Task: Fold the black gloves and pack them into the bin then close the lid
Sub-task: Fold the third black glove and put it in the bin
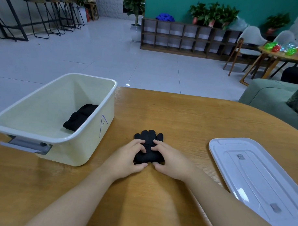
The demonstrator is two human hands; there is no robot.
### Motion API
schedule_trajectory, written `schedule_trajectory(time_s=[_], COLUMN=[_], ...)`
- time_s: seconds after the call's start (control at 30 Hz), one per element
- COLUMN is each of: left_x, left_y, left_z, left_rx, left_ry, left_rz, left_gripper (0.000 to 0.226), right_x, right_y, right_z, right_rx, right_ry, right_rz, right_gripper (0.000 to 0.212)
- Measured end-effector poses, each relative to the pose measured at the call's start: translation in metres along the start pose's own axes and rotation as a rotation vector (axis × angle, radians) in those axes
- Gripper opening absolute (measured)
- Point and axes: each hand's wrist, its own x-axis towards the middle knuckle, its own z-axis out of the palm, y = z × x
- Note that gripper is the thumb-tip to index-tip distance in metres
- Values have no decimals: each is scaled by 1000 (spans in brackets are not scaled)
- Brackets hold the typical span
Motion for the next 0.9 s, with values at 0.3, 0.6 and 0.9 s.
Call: schedule_trajectory(time_s=[0.3,0.6,0.9], left_x=[-13,16,52], left_y=[2,13,11], left_z=[-6,-11,-14], left_rx=[-28,-307,-72], left_ry=[1,201,110], left_rz=[-3,-313,-528], left_gripper=[29,22,33], right_x=[-7,25,53], right_y=[0,-5,-11], right_z=[-3,-10,-8], right_rx=[83,415,324], right_ry=[-2,172,238], right_rz=[38,314,507], right_gripper=[47,26,31])
